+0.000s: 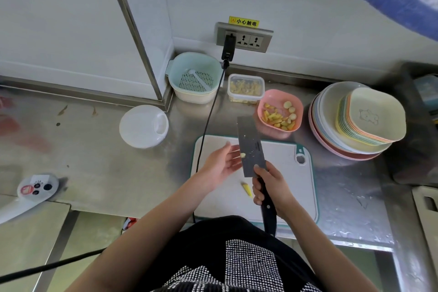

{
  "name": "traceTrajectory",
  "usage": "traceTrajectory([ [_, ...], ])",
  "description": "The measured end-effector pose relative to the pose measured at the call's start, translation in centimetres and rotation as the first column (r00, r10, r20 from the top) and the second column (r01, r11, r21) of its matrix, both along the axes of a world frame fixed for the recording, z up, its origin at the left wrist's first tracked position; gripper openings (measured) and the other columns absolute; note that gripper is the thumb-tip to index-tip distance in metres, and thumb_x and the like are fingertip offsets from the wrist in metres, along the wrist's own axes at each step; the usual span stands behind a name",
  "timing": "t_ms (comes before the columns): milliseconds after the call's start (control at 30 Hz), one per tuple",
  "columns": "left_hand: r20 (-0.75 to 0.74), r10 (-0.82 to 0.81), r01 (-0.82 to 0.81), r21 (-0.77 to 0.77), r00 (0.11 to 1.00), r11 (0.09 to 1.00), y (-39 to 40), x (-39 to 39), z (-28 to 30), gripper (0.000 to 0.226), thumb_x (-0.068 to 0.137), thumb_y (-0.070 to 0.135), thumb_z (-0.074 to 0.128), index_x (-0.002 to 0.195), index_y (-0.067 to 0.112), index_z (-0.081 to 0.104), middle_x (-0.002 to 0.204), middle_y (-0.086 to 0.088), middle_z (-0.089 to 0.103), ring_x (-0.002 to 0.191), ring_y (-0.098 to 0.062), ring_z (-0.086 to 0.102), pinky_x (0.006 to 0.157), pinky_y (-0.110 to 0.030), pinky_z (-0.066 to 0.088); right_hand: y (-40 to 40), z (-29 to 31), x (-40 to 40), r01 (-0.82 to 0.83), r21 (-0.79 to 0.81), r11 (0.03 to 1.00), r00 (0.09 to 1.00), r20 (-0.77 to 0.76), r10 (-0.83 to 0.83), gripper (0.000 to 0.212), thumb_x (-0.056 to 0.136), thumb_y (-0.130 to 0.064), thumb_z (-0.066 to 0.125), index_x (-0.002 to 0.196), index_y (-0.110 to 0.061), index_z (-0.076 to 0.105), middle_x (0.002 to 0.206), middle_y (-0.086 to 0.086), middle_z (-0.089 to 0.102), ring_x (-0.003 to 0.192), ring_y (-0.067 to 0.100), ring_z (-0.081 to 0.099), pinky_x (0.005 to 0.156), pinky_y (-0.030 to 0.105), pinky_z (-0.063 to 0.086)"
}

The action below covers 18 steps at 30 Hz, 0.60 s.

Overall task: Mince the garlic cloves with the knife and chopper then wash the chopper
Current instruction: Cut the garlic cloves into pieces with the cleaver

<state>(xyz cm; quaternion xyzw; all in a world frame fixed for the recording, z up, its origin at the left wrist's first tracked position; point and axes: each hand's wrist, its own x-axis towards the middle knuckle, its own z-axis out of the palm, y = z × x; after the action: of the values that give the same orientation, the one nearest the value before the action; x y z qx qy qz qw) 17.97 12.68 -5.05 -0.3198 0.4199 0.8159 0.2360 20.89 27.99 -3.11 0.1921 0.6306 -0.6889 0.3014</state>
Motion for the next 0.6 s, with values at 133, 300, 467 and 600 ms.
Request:
traceTrajectory([
  [133,0.112,-0.011,-0.013,0.211,0.994,0.977,-0.1,0.3,0.0,0.034,0.103,0.033,0.041,0.106,0.007,0.062,0.087,-0.008,0.074,0.081,-0.019,0.068,0.074,-0.029,0.056,0.2,-0.2,0.0,-0.017,-0.012,1.000,1.000,0.004,0.017,0.009,0.101,-0.019,0.045,0.094,-0.012,0.047,0.057,0.007,0.035,0.038,0.017,0.029,0.040,0.024,0.027],
  [300,0.081,0.038,-0.055,0.221,0.996,0.974,-1.3,0.8,-1.5,0.022,0.098,0.005,0.049,0.114,-0.002,0.062,0.110,-0.018,0.069,0.095,-0.023,0.068,0.081,-0.029,0.058,0.6,-0.7,0.0,0.008,0.025,1.000,1.000,0.014,-0.008,0.012,0.101,-0.019,0.044,0.092,-0.011,0.047,0.057,0.007,0.036,0.038,0.017,0.030,0.041,0.024,0.028],
  [467,-0.024,-0.037,0.035,-0.103,0.999,0.994,-1.9,0.8,-2.8,0.027,0.099,0.008,0.046,0.123,0.004,0.058,0.110,-0.010,0.067,0.104,-0.020,0.064,0.094,-0.028,0.049,1.7,-1.3,-0.1,-0.048,0.275,0.960,0.997,-0.045,0.062,0.010,0.100,-0.014,0.040,0.097,-0.010,0.049,0.057,0.007,0.039,0.037,0.021,0.035,0.039,0.027,0.037],
  [600,-0.143,-0.168,0.101,-0.388,0.975,0.916,-1.7,0.9,-3.3,0.024,0.094,0.006,0.053,0.116,0.009,0.064,0.107,-0.002,0.069,0.109,-0.016,0.062,0.093,-0.021,0.046,2.5,-1.5,0.0,-0.124,0.436,0.891,0.975,-0.115,0.192,0.010,0.098,-0.012,0.041,0.097,-0.009,0.050,0.058,0.008,0.041,0.033,0.024,0.041,0.039,0.033,0.043],
])
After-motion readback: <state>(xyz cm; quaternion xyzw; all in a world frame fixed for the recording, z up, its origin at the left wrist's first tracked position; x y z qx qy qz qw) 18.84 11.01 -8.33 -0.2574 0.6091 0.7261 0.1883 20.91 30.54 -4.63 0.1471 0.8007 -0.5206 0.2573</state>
